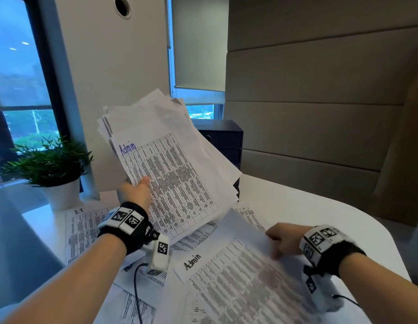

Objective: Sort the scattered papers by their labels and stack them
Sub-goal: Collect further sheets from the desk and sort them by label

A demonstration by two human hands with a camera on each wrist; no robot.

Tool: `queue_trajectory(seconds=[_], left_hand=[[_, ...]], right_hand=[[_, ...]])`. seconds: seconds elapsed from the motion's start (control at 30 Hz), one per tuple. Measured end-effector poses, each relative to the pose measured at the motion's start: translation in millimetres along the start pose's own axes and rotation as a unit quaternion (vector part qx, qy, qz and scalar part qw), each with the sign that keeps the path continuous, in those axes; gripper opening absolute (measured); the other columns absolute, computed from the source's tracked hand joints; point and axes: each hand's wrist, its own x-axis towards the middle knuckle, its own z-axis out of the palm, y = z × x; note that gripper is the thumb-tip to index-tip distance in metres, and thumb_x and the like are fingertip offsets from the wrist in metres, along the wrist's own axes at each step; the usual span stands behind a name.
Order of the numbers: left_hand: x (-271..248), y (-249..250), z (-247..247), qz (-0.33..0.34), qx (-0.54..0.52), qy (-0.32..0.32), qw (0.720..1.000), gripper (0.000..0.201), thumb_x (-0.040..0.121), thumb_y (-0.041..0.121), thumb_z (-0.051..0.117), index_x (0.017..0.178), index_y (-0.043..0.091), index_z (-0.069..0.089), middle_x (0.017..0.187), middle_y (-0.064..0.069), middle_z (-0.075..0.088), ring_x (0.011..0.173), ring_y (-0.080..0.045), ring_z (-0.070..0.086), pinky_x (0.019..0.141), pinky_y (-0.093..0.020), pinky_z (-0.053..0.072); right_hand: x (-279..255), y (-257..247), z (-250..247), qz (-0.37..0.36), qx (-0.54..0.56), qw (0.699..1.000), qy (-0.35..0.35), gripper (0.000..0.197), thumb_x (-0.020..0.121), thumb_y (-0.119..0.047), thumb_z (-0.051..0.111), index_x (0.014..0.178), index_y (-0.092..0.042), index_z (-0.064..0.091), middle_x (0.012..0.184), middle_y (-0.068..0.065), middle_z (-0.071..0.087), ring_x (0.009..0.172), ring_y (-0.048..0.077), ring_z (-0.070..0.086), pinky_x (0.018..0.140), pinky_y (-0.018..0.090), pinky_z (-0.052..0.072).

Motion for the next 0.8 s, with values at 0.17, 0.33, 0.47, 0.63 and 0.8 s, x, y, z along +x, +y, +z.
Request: queue_trajectory(seconds=[0.17, 0.33, 0.47, 0.63, 0.8], left_hand=[[4.0, -10.8, 9.9, -0.003, 0.013, -0.010, 1.000, 0.060, 0.091, 0.022, 0.063, 0.139, -0.004, 0.037, 0.144, -0.020, 0.043, 0.132, -0.037, 0.042, 0.108, -0.044, 0.036], [-7.7, -22.8, 27.2, -0.005, 0.028, -0.033, 0.999, 0.042, 0.093, 0.012, 0.060, 0.129, -0.006, 0.049, 0.133, -0.022, 0.054, 0.121, -0.038, 0.051, 0.100, -0.040, 0.041], [-2.2, -32.0, 31.7, 0.000, 0.038, -0.041, 0.998, 0.031, 0.091, 0.012, 0.061, 0.120, -0.001, 0.059, 0.121, -0.019, 0.063, 0.110, -0.036, 0.059, 0.093, -0.040, 0.046], [4.0, -37.3, 31.0, 0.010, 0.051, -0.037, 0.998, 0.029, 0.091, 0.009, 0.061, 0.117, -0.003, 0.061, 0.117, -0.020, 0.064, 0.106, -0.036, 0.061, 0.093, -0.041, 0.047], [6.8, -41.3, 32.8, 0.003, 0.060, -0.039, 0.997, 0.030, 0.091, 0.009, 0.061, 0.119, -0.003, 0.059, 0.118, -0.019, 0.064, 0.106, -0.036, 0.060, 0.094, -0.041, 0.047]], right_hand=[[-6.0, 14.4, -61.8, 0.033, -0.024, 0.992, 0.123, 0.028, 0.079, -0.009, 0.058, 0.061, -0.029, 0.050, 0.072, -0.010, 0.055, 0.082, 0.018, 0.056, 0.070, 0.025, 0.041], [-18.9, 9.5, -121.2, 0.082, -0.006, 0.961, 0.264, 0.020, 0.081, -0.019, 0.055, 0.078, -0.037, 0.064, 0.093, 0.000, 0.067, 0.084, 0.025, 0.063, 0.072, 0.034, 0.051], [-29.2, 7.6, -146.6, 0.109, 0.023, 0.921, 0.374, 0.028, 0.088, -0.014, 0.051, 0.101, -0.033, 0.068, 0.104, 0.006, 0.067, 0.094, 0.031, 0.062, 0.080, 0.038, 0.051], [-38.6, 16.9, -157.1, 0.105, 0.194, 0.835, 0.504, 0.028, 0.089, -0.010, 0.053, 0.105, -0.025, 0.070, 0.105, 0.010, 0.069, 0.096, 0.034, 0.063, 0.081, 0.035, 0.051], [-34.3, 20.8, -167.1, 0.058, 0.332, 0.764, 0.550, 0.022, 0.089, -0.011, 0.057, 0.104, -0.018, 0.071, 0.096, 0.005, 0.068, 0.099, 0.024, 0.063, 0.085, 0.025, 0.045]])
